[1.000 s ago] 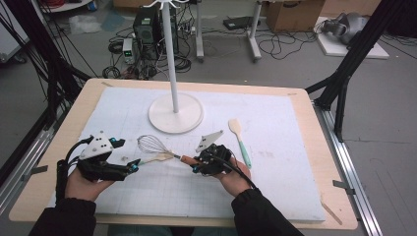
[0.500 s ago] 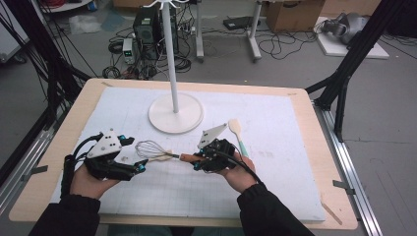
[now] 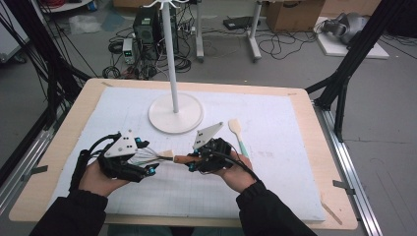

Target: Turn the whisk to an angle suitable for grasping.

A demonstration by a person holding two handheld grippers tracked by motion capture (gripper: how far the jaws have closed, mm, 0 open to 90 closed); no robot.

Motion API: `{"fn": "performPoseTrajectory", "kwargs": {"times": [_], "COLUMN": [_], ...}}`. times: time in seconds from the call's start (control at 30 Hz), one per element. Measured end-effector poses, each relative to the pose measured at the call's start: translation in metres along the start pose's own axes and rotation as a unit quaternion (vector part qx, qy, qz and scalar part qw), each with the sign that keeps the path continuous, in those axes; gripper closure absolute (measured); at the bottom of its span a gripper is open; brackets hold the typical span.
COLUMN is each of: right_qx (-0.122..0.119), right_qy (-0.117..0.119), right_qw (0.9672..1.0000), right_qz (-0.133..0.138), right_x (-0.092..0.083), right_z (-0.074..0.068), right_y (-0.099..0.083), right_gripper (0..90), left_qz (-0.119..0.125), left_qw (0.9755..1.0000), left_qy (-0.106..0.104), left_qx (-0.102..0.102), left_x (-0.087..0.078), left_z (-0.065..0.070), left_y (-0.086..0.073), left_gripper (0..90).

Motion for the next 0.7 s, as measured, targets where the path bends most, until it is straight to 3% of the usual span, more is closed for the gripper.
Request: {"fn": "performPoseTrajectory", "kwargs": {"times": [0.3,0.7], "right_qx": [-0.011,-0.021], "right_qy": [0.014,0.030], "right_qw": [0.9998,0.9993], "right_qz": [-0.003,0.012], "right_x": [0.003,0.003], "right_z": [-0.005,-0.014], "right_y": [0.004,0.011], "right_gripper": [70.1,70.1], "left_qz": [-0.022,-0.061], "left_qw": [0.9980,0.9914], "left_qy": [-0.053,-0.104], "left_qx": [0.026,0.051], "left_x": [0.024,0.049], "left_z": [0.011,0.021], "left_y": [0.008,0.010], "left_gripper": [34.9,45.3]}}
Point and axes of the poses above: each handheld gripper's, and its own axes: x roughly forward along the jaws, y roughly out of its top, z roughly to its right, the point moved 6 cm from there along x, roughly forward along the jaws, and after that the axes turned 2 degrees about -y, right-handed, at the moved point
